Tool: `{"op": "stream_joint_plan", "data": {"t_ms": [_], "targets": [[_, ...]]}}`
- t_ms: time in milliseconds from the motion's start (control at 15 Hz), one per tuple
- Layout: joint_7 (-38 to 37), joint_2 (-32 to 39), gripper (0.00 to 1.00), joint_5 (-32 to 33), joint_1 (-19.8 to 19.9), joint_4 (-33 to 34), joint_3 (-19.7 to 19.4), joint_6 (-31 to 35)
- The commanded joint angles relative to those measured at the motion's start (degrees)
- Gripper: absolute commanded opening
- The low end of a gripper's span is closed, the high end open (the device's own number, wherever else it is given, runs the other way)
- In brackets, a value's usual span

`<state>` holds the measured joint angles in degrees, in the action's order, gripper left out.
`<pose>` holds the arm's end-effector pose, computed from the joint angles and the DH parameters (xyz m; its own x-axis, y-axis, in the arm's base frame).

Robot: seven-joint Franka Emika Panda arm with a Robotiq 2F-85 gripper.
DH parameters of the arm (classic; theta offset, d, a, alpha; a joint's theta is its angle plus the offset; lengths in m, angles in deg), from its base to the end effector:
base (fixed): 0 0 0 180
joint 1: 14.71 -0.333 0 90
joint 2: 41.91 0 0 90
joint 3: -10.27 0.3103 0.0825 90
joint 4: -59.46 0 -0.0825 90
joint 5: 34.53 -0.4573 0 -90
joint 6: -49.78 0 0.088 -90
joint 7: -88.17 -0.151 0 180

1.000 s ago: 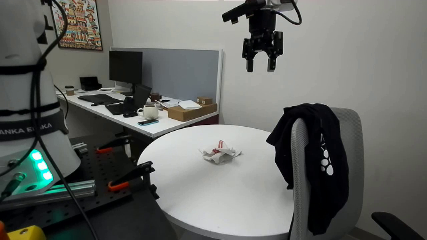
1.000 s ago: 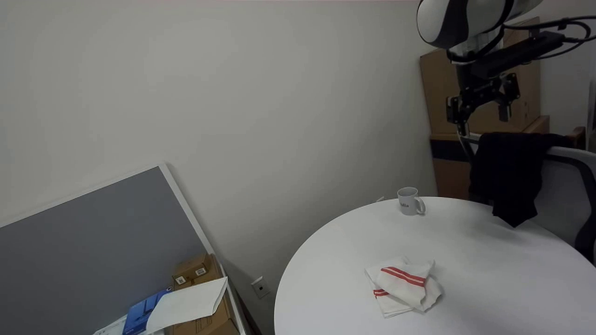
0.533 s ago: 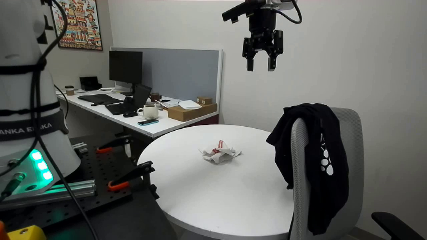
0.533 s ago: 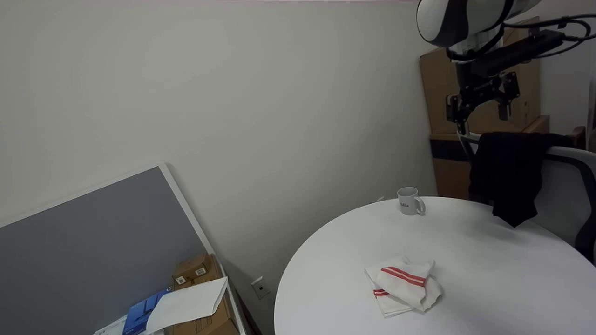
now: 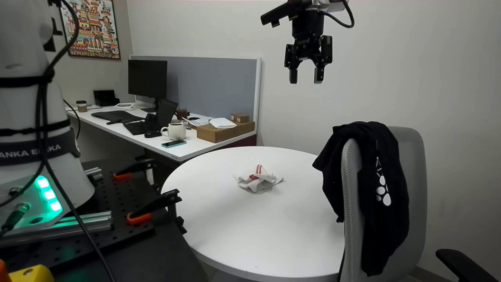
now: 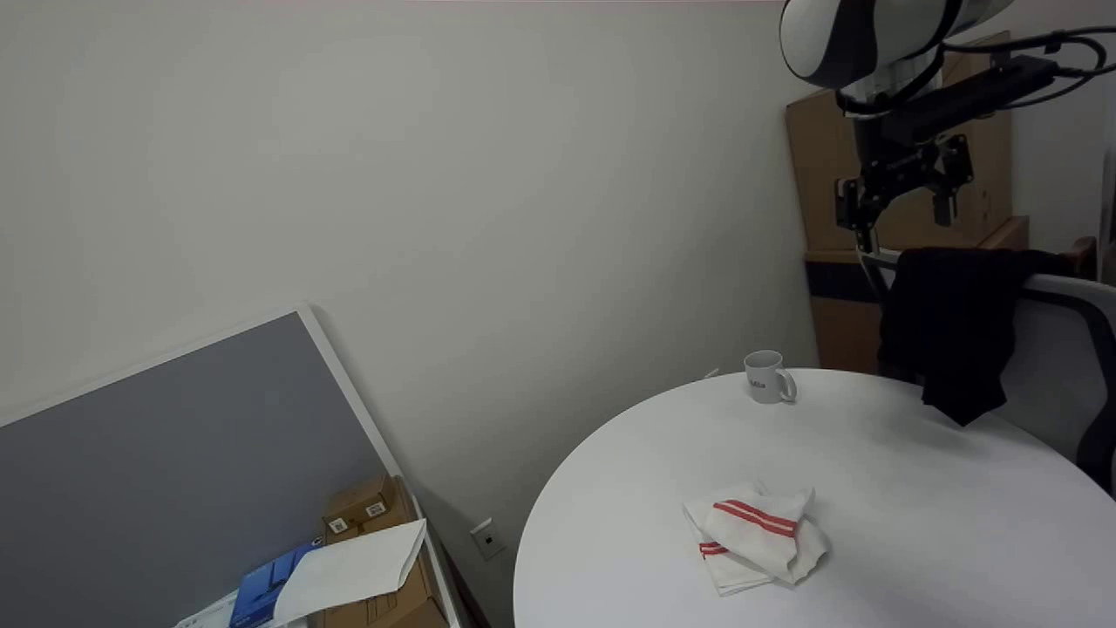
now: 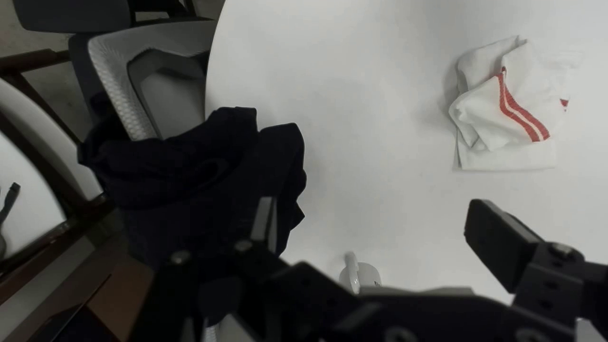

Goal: Unfold the tea towel

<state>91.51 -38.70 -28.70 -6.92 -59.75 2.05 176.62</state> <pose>0.6033 -0.1803 0.3196 0.9850 -0.1583 0.0689 -0.1646 -0.9815 0.0979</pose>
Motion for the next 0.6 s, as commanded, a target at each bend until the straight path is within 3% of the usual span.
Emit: {"op": "stream_joint_plan", "data": {"t_ms": [0, 333, 533], "targets": [[0.0, 0.0, 1.00, 0.0, 0.1, 0.1, 0.1, -0.1], [-0.1, 0.7, 1.00, 2.3, 0.0, -0.3, 0.0, 0.3], [4.2, 4.8, 1.00, -0.8, -1.2, 0.1, 2.0, 1.4]]}}
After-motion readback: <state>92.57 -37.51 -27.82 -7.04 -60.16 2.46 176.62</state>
